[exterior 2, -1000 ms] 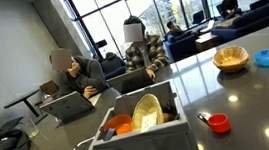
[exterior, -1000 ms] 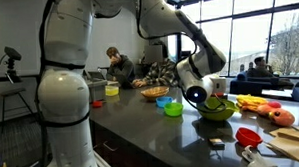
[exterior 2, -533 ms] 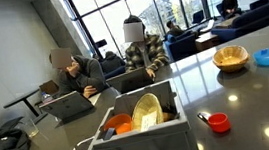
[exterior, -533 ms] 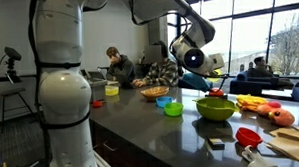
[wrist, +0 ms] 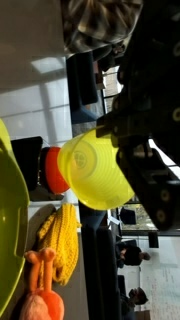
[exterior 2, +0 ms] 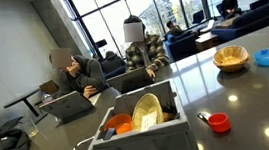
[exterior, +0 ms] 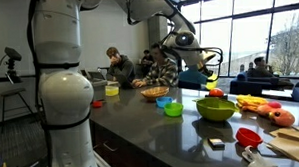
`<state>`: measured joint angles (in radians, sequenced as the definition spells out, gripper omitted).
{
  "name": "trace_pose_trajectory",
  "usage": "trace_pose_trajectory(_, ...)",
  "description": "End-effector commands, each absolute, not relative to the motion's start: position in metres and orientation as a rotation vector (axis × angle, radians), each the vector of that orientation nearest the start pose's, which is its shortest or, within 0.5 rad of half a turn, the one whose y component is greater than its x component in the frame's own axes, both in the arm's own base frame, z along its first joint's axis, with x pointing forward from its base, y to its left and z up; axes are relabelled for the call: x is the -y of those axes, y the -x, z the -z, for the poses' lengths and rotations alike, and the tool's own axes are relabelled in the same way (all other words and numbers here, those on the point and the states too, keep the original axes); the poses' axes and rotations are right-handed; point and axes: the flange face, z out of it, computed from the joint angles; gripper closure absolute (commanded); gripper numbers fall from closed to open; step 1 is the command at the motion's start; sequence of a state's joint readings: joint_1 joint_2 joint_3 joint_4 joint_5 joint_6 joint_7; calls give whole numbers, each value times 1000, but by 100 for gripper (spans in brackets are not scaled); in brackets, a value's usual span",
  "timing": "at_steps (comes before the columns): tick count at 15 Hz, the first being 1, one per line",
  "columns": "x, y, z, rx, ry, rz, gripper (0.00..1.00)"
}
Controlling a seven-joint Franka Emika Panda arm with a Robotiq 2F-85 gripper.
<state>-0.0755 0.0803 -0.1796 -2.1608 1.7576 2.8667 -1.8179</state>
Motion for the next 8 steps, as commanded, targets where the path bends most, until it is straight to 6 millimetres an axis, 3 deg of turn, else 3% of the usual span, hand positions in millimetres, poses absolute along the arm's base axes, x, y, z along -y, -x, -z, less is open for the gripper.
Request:
trace_pose_trajectory(1, 172, -512, -384, 60, 2873, 1329, 99)
trace_pose_trajectory(8, 145, -495, -348, 496, 3100, 1051, 99)
